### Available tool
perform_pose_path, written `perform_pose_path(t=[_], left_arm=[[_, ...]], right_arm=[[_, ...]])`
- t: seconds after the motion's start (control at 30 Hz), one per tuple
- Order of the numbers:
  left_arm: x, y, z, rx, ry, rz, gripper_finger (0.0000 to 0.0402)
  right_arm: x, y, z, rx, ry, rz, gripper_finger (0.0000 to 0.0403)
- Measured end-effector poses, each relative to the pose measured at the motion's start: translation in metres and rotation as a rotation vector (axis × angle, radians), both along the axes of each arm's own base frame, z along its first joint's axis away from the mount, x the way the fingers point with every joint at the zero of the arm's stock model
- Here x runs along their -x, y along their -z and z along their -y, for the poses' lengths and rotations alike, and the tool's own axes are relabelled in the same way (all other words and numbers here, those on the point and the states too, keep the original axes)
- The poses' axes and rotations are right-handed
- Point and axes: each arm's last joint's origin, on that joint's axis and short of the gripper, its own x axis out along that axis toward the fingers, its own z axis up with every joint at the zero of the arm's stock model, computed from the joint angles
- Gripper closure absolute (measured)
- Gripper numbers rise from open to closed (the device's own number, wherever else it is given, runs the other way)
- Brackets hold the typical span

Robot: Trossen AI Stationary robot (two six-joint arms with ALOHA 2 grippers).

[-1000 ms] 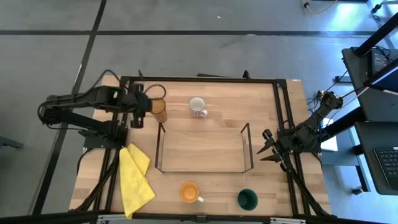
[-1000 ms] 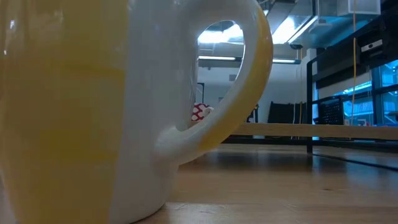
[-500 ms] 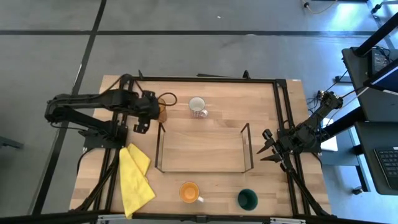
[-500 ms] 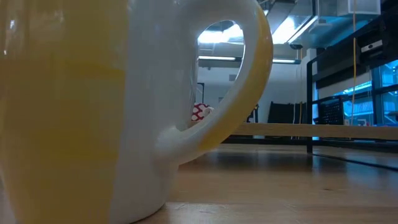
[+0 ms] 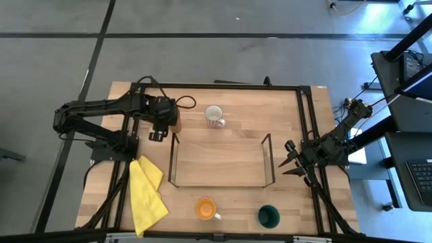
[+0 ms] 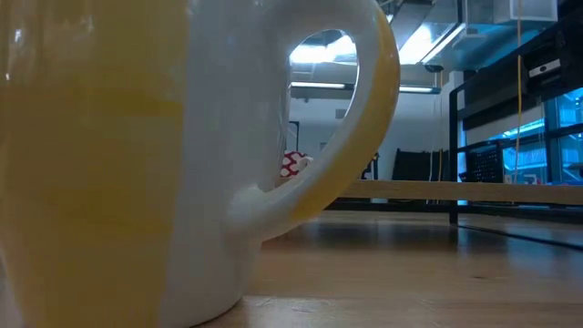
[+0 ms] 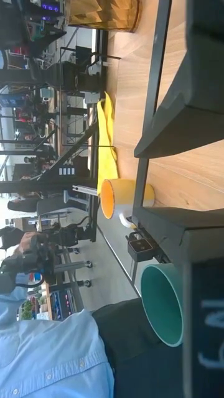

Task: Stack small to large cups/mugs on shelf
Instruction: Put the brown cup on the shelf

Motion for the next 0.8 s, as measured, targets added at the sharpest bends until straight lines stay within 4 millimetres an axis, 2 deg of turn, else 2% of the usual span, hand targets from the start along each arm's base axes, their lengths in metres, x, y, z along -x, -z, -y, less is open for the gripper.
perform_pose_path(t=[0.57,0.67,0.8], left_arm=[[-0.027,0.023,-0.006,0.012,-0.001,-0.069,0.0274],[-0.027,0.024,-0.007,-0.018,-0.009,-0.088,0.0287],[-0.023,0.023,-0.007,-0.043,-0.016,-0.115,0.0330]], right_arm=[[0.000,0.000,0.000,0.001,-0.001,-0.001,0.0264],[0.000,0.000,0.000,0.002,-0.001,-0.003,0.0264],[0.000,0.000,0.000,0.002,-0.001,-0.003,0.0264]])
